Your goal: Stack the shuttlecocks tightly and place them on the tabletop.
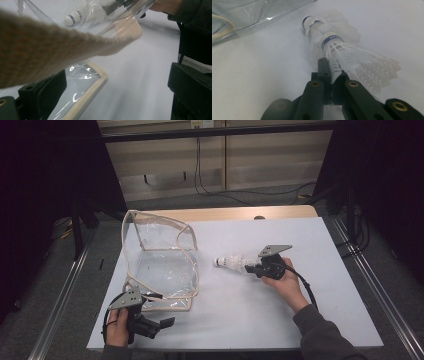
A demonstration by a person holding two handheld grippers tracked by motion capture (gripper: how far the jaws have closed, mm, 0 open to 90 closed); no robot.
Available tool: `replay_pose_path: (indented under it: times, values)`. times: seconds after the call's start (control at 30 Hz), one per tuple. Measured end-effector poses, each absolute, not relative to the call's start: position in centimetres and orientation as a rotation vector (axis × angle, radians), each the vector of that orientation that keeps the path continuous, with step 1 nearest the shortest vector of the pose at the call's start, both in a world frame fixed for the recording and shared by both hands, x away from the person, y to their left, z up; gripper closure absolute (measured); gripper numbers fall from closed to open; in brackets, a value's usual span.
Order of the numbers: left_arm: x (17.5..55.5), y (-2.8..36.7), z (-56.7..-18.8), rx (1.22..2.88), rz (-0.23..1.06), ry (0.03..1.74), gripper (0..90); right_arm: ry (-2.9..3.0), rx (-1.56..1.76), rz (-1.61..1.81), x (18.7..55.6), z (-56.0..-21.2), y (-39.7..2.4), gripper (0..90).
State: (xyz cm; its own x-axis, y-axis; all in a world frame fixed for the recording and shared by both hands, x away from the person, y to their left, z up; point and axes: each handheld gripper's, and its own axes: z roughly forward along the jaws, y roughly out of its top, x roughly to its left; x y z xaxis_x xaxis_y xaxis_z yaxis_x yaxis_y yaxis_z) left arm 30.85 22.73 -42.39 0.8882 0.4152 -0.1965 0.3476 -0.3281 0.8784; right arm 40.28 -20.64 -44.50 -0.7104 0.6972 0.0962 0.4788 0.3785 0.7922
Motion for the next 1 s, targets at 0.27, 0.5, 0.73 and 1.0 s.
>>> replay_pose_path:
  times: [0.27,0.5,0.73,1.0]
  values:
    - [30.85,22.74,-42.38,1.944,0.076,0.559,2.0,2.388,1.036,1.244,40.41,-44.53,-20.33,89.2]
    - [30.85,22.74,-42.38,1.944,0.076,0.558,2.0,2.386,1.036,1.240,40.50,-44.58,-20.31,89.2]
    - [30.85,22.74,-42.38,1.944,0.076,0.558,2.0,2.379,1.037,1.242,40.55,-44.55,-20.20,89.1]
    - [30.85,22.74,-42.38,1.945,0.077,0.558,2.0,2.379,1.038,1.238,40.63,-44.59,-19.99,89.1]
